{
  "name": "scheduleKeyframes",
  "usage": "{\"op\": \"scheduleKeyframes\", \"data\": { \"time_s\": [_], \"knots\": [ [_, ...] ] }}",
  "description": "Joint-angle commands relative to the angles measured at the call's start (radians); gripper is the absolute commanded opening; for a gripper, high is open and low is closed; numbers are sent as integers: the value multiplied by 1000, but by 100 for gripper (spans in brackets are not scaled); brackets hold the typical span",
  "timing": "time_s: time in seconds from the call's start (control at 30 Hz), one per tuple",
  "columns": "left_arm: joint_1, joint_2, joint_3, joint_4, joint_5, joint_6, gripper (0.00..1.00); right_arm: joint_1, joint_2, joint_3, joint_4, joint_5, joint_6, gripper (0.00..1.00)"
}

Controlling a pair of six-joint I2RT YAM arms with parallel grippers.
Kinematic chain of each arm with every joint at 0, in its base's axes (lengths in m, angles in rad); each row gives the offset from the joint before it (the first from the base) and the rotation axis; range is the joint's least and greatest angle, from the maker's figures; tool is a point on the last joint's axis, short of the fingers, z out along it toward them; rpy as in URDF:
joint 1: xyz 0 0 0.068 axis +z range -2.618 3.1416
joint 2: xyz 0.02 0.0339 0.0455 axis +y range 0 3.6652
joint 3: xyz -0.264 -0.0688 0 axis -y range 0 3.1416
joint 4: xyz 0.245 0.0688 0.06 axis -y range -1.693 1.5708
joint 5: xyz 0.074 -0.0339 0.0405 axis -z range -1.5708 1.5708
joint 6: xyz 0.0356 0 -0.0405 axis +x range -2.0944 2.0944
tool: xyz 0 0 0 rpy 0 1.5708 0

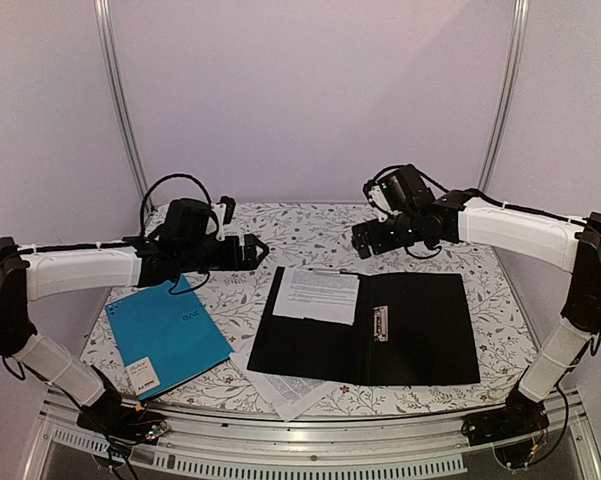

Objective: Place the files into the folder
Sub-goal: Clamp the file onto the spring clip on the folder.

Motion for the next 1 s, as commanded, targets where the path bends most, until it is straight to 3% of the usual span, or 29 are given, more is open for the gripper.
{"op": "scheduleKeyframes", "data": {
  "time_s": [0.0,0.43,0.7,0.97],
  "knots": [
    [-36,107,-3,185,154,36,99,-65,41,19,38,-122,106,99],
    [-116,488,201,318,394,-90,98,-119,223,90,125,-229,213,99],
    [-118,557,224,319,451,-138,98,-122,280,134,125,-235,251,99],
    [-118,579,195,340,480,-163,98,-133,339,145,156,-336,346,97]
  ]
}}
